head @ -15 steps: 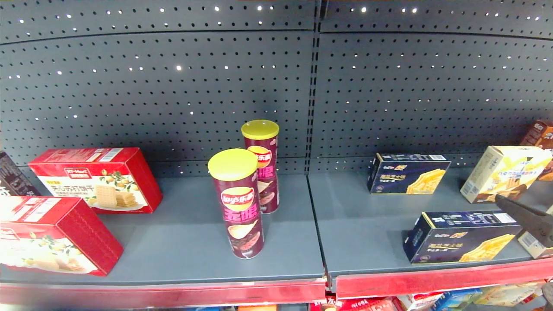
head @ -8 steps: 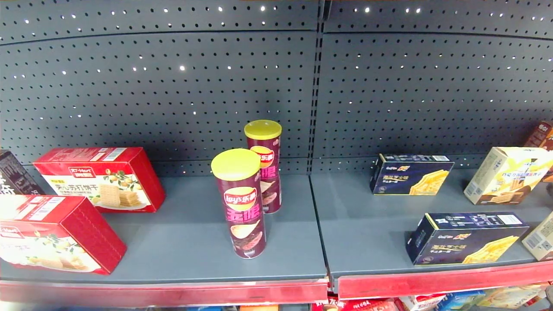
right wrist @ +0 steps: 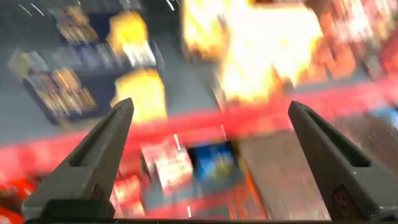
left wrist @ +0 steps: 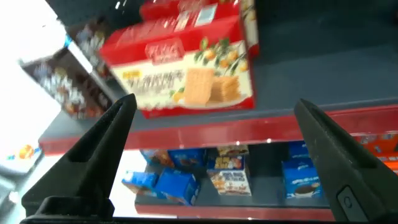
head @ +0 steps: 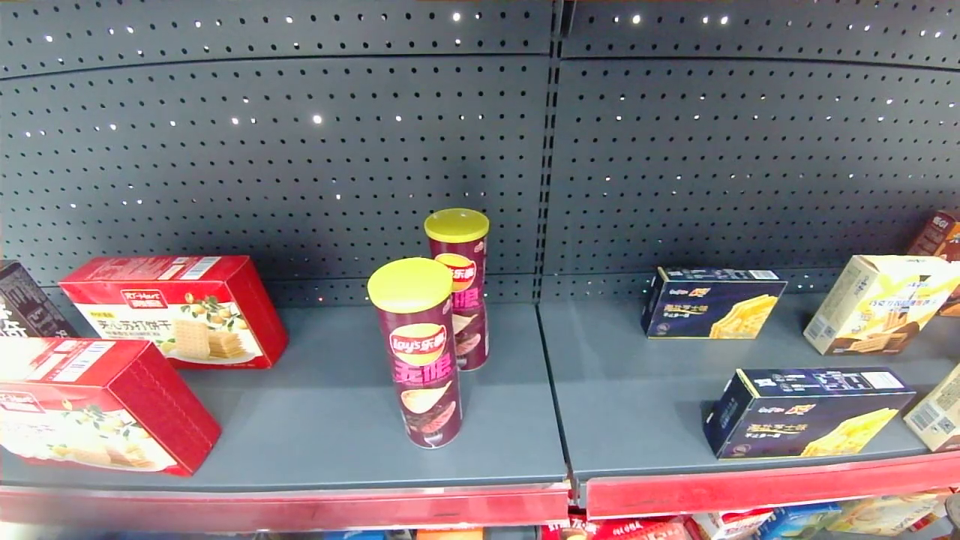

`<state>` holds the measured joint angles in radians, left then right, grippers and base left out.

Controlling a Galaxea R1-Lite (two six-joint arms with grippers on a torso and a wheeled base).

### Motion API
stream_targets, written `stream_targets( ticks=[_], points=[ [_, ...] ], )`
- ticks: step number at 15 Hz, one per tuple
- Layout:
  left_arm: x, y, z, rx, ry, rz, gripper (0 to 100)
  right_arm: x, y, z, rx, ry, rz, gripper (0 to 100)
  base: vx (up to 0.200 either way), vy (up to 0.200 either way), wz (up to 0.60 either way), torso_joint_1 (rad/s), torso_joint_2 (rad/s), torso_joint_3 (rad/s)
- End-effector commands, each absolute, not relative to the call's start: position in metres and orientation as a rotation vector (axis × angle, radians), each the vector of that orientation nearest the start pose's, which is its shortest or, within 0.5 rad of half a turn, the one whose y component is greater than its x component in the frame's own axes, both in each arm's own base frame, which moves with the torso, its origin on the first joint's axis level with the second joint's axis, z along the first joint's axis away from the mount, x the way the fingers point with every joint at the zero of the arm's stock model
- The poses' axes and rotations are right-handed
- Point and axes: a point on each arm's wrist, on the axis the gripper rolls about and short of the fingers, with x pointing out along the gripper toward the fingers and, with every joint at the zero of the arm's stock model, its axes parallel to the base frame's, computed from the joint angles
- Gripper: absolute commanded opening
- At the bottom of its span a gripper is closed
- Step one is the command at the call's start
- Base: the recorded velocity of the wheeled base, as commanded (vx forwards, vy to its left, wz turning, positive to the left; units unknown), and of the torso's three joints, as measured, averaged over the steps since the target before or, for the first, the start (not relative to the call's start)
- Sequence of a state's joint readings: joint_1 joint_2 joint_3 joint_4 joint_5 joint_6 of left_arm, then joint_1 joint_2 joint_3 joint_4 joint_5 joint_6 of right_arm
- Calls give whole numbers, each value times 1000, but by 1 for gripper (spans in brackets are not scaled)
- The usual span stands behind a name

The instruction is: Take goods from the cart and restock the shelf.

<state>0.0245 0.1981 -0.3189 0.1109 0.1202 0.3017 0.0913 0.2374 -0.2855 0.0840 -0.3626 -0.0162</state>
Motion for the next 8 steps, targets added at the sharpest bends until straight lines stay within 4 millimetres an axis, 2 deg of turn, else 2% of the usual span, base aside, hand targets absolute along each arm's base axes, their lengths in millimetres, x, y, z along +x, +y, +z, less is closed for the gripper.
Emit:
stream_targets(
  ticks=[1,3,4,5,6,7,8],
  points=[
    [-9,2,178,366,82,63,100,-36,-9,125,17,-11,-275,100,0,0,0,0,0,0],
    [12,0,181,363,146,-43,100,-25,-7,105,10,-7,-233,100,0,0,0,0,0,0],
    [12,0,181,363,146,-43,100,-25,-7,105,10,-7,-233,100,0,0,0,0,0,0],
    [42,-5,181,324,218,-229,100,-18,-7,85,-43,14,-250,100,0,0,0,0,0,0],
    [57,-9,182,303,235,-311,100,-17,-7,84,-61,16,-244,100,0,0,0,0,0,0],
    [60,-9,182,300,237,-322,100,-17,-7,84,-64,18,-242,100,0,0,0,0,0,0],
    [93,-22,188,249,203,-421,100,-17,-6,84,-64,17,-187,100,0,0,0,0,0,0]
  ],
)
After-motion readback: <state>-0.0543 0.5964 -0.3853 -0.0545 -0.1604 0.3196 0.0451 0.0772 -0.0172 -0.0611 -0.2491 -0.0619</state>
